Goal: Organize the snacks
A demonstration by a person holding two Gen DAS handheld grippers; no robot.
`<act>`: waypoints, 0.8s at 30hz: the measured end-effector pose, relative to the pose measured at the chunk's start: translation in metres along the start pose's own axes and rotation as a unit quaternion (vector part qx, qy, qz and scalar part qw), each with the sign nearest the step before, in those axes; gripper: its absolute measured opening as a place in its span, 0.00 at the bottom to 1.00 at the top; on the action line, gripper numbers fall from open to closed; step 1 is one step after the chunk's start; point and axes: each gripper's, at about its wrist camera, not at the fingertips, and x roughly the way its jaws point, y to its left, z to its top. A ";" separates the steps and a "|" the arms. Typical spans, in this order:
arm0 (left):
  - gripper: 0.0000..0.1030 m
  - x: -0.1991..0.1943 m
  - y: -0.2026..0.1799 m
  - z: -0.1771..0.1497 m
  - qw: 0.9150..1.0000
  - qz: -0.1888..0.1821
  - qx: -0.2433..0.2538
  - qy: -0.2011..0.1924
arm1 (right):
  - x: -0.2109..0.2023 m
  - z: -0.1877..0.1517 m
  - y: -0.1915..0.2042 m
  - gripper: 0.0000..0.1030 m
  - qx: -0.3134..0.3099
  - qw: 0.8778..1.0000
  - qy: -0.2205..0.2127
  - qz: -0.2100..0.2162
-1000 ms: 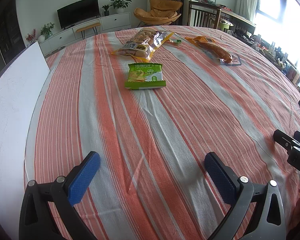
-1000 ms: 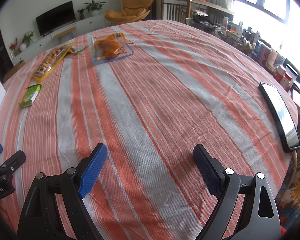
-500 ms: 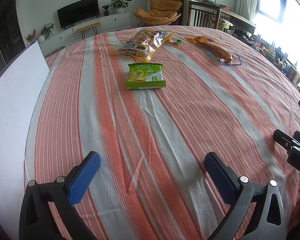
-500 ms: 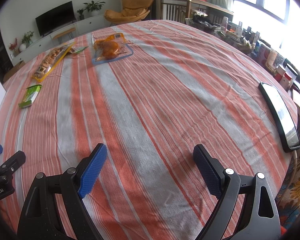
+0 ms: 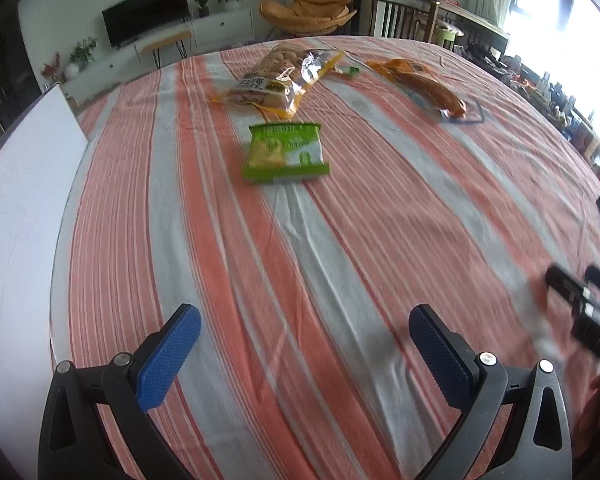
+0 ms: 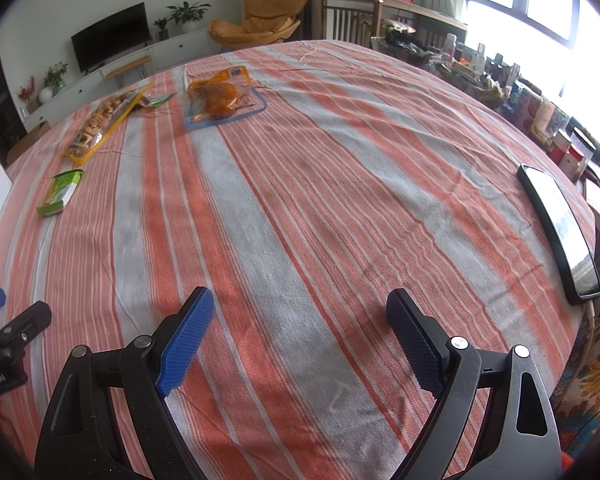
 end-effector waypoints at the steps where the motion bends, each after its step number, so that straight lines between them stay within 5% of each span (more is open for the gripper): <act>1: 1.00 -0.002 0.005 0.009 1.000 -0.002 -0.010 -0.007 | 0.000 0.000 0.000 0.88 0.000 1.000 0.000 0.000; 7: 0.97 0.022 0.038 0.077 0.998 -0.022 -0.067 -0.002 | 0.000 0.000 0.001 0.88 0.000 1.000 0.000 0.000; 14: 0.93 0.065 0.012 0.090 1.000 0.015 0.002 0.025 | 0.000 0.000 0.000 0.88 0.000 1.000 0.000 0.000; 17: 0.48 0.056 0.007 0.087 1.000 0.012 0.003 -0.013 | 0.000 0.000 0.000 0.88 0.000 1.000 -0.001 0.000; 24: 0.47 0.029 0.008 0.049 0.999 0.017 -0.031 -0.009 | 0.000 0.001 0.000 0.88 0.000 1.000 -0.001 0.000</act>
